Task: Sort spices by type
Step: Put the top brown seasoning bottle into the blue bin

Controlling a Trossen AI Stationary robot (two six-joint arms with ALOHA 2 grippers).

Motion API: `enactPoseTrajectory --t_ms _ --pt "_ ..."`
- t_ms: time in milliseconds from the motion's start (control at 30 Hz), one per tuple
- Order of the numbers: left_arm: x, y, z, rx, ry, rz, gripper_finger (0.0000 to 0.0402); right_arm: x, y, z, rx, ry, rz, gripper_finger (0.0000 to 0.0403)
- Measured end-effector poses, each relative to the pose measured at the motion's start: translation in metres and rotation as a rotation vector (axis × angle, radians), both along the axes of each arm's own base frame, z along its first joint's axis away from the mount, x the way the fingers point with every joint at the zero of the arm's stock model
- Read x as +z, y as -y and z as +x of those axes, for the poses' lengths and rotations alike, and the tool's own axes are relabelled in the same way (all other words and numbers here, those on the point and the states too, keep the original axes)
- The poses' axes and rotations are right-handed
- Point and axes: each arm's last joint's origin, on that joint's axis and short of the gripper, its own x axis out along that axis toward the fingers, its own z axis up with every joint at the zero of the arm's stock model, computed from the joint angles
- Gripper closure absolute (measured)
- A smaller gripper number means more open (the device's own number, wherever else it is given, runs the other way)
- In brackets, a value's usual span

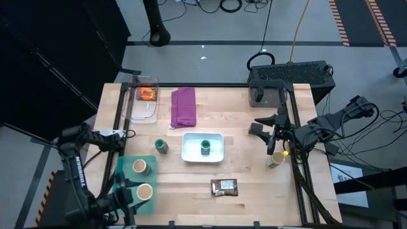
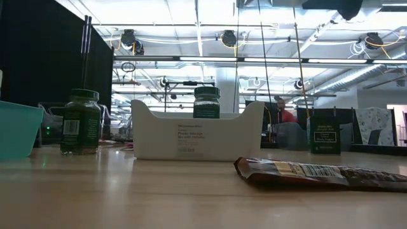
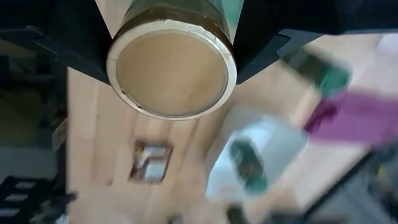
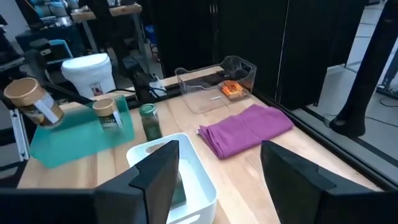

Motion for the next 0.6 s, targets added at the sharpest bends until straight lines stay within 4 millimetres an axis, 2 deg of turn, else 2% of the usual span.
enactPoseTrajectory --t_ms 267,600 --pt "0.000 0.003 -0.024 -0.002 0.083 0.009 0.0118 -0.007 -0.002 0.011 -0.016 -0.044 -0.016 0.0193" --pt "0.000 0.004 -0.028 0.001 0.085 -0.007 0.0118 -0.013 -0.001 0.020 -0.021 -0.083 -0.027 0.0193"
